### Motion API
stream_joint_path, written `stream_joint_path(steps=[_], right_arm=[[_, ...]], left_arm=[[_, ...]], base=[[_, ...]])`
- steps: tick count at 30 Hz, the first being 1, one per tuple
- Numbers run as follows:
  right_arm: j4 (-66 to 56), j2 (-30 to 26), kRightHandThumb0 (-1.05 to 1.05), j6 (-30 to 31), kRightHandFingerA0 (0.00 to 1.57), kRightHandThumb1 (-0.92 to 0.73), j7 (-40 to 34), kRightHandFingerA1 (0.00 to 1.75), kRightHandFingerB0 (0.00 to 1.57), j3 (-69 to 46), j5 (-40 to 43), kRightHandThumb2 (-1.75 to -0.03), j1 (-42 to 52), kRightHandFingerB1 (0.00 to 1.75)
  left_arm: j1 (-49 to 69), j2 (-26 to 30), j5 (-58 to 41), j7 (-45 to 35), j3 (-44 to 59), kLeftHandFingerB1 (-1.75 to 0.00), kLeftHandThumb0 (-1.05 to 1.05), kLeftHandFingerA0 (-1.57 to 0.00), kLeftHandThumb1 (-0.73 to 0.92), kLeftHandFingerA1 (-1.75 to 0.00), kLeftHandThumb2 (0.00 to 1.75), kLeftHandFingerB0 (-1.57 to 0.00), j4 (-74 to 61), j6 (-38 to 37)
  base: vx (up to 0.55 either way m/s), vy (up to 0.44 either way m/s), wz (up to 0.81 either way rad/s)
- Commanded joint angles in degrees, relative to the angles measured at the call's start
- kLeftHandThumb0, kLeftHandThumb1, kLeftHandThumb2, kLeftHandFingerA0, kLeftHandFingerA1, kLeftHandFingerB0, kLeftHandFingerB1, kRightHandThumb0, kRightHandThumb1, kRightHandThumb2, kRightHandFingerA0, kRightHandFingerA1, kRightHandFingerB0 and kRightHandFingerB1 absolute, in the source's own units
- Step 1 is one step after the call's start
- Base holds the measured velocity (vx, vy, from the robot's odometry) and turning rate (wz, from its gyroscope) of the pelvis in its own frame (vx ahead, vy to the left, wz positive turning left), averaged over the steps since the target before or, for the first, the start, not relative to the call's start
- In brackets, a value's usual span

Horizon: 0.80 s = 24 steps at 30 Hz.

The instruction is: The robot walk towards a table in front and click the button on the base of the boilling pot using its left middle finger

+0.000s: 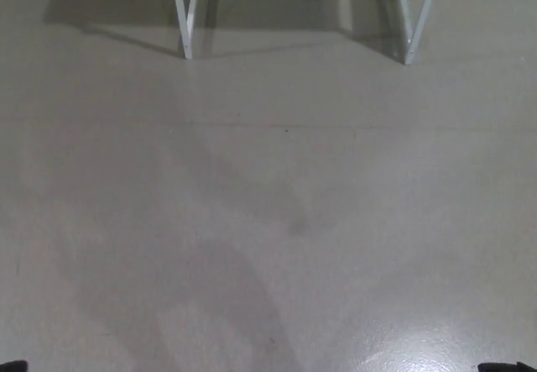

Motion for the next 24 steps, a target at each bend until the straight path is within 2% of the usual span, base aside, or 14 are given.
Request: stream_joint_path(steps=[1, 17, 18, 19, 22, 24], right_arm=[[1.1, -1.8, 0.02, -4.4, 0.41, -0.42, -0.1, 0.61, 0.28, -0.5, 0.1, -0.85, 1.8, 0.55], [0.7, -2.0, 0.0, -4.9, 0.37, -0.42, -1.6, 0.59, 0.27, 0.5, -1.2, -0.85, 3.7, 0.54], [1.1, -2.0, -0.01, -5.0, 0.37, -0.42, -1.6, 0.59, 0.27, 0.4, -1.2, -0.85, 3.5, 0.54], [1.0, -2.0, 0.0, -5.2, 0.38, -0.42, -1.8, 0.59, 0.27, 0.5, -1.3, -0.85, 3.4, 0.54], [1.3, -1.9, 0.02, -5.1, 0.37, -0.43, -1.2, 0.59, 0.26, 0.4, -0.8, -0.85, 2.9, 0.54], [1.5, -1.8, 0.02, -5.2, 0.38, -0.42, -1.5, 0.6, 0.26, 0.4, -0.9, -0.85, 2.6, 0.54]], left_arm=[[1.5, 0.3, -1.9, -2.7, -0.5, -0.36, -0.17, -0.4, 0.47, -0.42, 0.57, -0.4, -0.2, -2.1], [3.2, 0.9, -1.5, -2.9, -2.1, -0.37, -0.22, -0.38, 0.45, -0.43, 0.59, -0.38, 1.0, -4.3], [3.1, 0.8, -1.8, -3.2, -2.1, -0.33, -0.15, -0.45, 0.49, -0.41, 0.54, -0.4, 1.2, -4.4], [3.1, 0.9, -2.1, -3.4, -2.0, -0.33, -0.13, -0.44, 0.49, -0.4, 0.54, -0.4, 1.0, -4.3], [3.0, 1.2, -0.8, -2.3, -3.0, -0.34, -0.18, -0.47, 0.47, -0.4, 0.54, -0.42, 0.7, -4.5], [3.2, 1.1, -1.4, -2.6, -2.7, -0.34, -0.14, -0.45, 0.48, -0.4, 0.54, -0.41, 0.1, -4.2]], base=[[0.0, 0.0, 0.0], [0.01, -0.002, 0.06], [0.04, 0.039, -0.19], [0.1, 0.046, -0.17], [0.08, 0.173, -0.03], [0.1, 0.27, -0.12]])
